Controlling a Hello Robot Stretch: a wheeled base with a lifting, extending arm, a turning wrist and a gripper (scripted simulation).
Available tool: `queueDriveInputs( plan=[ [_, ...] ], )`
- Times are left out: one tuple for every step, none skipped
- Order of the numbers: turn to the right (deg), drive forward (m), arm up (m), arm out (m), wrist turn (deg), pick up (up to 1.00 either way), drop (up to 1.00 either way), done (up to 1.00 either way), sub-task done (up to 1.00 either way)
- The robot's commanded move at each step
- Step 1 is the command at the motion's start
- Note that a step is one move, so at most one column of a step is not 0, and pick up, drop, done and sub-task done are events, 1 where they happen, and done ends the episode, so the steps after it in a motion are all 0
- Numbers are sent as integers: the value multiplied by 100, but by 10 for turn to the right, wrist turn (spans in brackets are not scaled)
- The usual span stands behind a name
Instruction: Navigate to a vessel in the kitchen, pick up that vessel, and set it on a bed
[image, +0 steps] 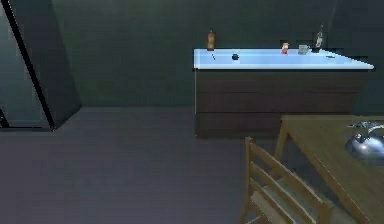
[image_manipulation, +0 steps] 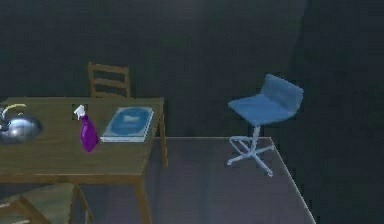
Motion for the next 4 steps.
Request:
queueDriveInputs(
  plan=[
    [0, 70, 0, 0, 0, 0, 0, 0, 0],
    [0, 20, 0, 0, 0, 0, 0, 0, 0],
    [390, 0, 0, 0, 0, 0, 0, 0, 0],
    [0, 90, 0, 0, 0, 0, 0, 0, 0]
  ],
)
